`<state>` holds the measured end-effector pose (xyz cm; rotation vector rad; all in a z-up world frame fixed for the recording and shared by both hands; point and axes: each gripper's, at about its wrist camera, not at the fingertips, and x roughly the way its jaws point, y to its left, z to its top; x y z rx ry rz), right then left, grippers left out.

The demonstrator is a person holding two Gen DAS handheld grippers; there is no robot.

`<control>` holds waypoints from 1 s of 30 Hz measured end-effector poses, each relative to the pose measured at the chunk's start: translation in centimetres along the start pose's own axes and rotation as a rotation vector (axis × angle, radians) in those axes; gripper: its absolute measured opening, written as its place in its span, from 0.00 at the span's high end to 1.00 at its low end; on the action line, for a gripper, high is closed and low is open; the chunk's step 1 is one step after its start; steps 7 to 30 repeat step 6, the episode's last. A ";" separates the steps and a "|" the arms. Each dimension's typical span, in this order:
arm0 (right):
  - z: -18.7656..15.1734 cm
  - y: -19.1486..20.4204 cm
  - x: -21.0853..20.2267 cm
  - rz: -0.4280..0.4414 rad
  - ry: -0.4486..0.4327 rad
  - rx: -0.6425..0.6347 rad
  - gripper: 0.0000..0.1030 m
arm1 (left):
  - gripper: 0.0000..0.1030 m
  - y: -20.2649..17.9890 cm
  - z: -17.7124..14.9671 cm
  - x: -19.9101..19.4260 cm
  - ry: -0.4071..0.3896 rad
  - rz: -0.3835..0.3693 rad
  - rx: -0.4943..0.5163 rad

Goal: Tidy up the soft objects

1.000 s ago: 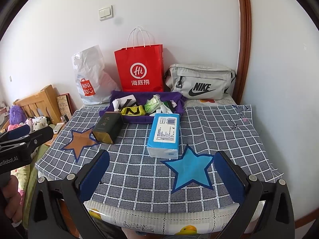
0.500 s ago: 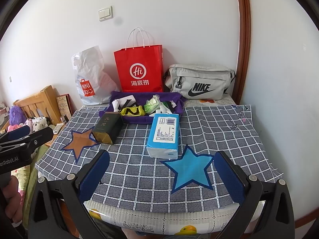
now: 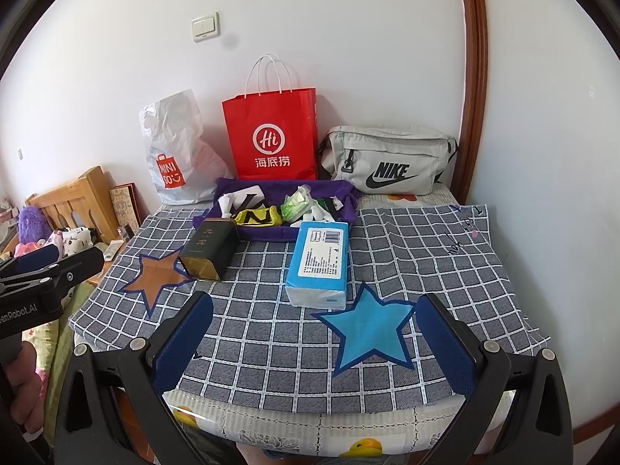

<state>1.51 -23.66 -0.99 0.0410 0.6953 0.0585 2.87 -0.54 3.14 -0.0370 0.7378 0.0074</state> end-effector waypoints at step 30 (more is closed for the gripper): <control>-0.1 0.3 0.1 0.006 0.002 -0.011 0.00 | 0.01 0.1 -0.3 0.2 -0.009 0.014 0.007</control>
